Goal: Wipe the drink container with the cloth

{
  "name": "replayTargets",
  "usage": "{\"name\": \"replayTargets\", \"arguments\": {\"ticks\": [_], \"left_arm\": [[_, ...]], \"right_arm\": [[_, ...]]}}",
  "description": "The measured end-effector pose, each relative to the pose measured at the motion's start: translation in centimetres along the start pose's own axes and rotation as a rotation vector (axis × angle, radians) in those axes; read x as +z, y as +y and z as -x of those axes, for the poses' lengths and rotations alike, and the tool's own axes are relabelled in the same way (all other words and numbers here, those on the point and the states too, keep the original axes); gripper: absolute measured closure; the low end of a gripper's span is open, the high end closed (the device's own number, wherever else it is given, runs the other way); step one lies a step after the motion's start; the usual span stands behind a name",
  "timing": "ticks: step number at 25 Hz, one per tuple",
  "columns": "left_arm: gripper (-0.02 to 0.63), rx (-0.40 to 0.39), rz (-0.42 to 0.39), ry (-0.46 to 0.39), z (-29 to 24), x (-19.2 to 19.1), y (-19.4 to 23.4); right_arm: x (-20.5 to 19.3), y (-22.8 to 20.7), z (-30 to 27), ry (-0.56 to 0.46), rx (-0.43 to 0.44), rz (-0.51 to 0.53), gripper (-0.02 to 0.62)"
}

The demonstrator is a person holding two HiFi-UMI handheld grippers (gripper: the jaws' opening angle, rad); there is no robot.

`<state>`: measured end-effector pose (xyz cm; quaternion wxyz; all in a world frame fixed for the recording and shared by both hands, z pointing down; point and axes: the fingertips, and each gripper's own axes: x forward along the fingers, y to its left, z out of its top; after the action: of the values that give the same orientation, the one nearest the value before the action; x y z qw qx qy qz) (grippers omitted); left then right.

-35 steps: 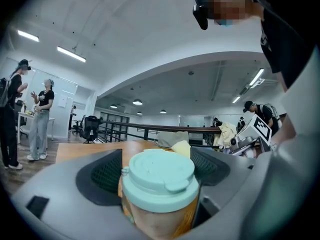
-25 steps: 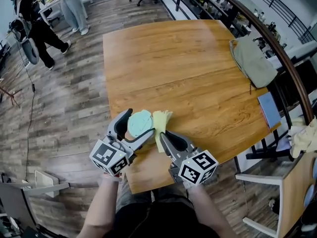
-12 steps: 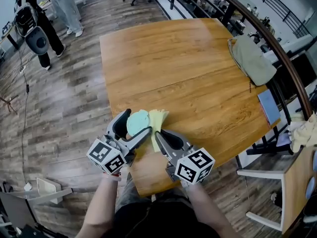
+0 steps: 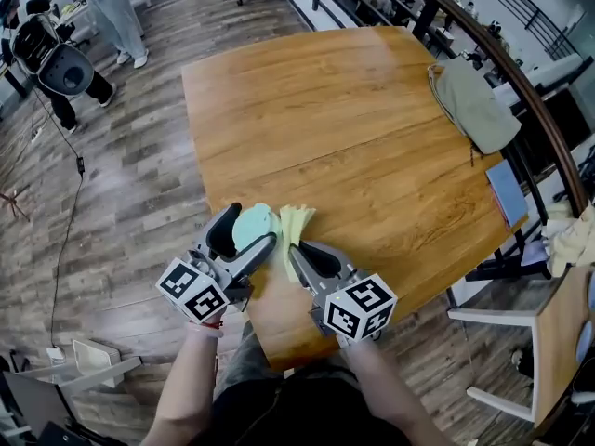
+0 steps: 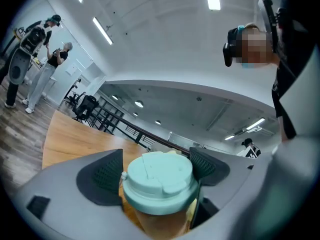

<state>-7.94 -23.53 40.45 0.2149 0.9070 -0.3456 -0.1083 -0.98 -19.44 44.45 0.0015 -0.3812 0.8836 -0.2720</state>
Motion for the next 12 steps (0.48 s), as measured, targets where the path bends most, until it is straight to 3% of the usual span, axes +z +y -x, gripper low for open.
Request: {"name": "replayTargets", "arguments": {"ticks": [12], "left_arm": [[0.192,-0.021,0.050,0.003,0.4,0.1,1.1]], "right_arm": [[-4.6,-3.4,1.0,0.074,-0.105,-0.057,0.555]]}}
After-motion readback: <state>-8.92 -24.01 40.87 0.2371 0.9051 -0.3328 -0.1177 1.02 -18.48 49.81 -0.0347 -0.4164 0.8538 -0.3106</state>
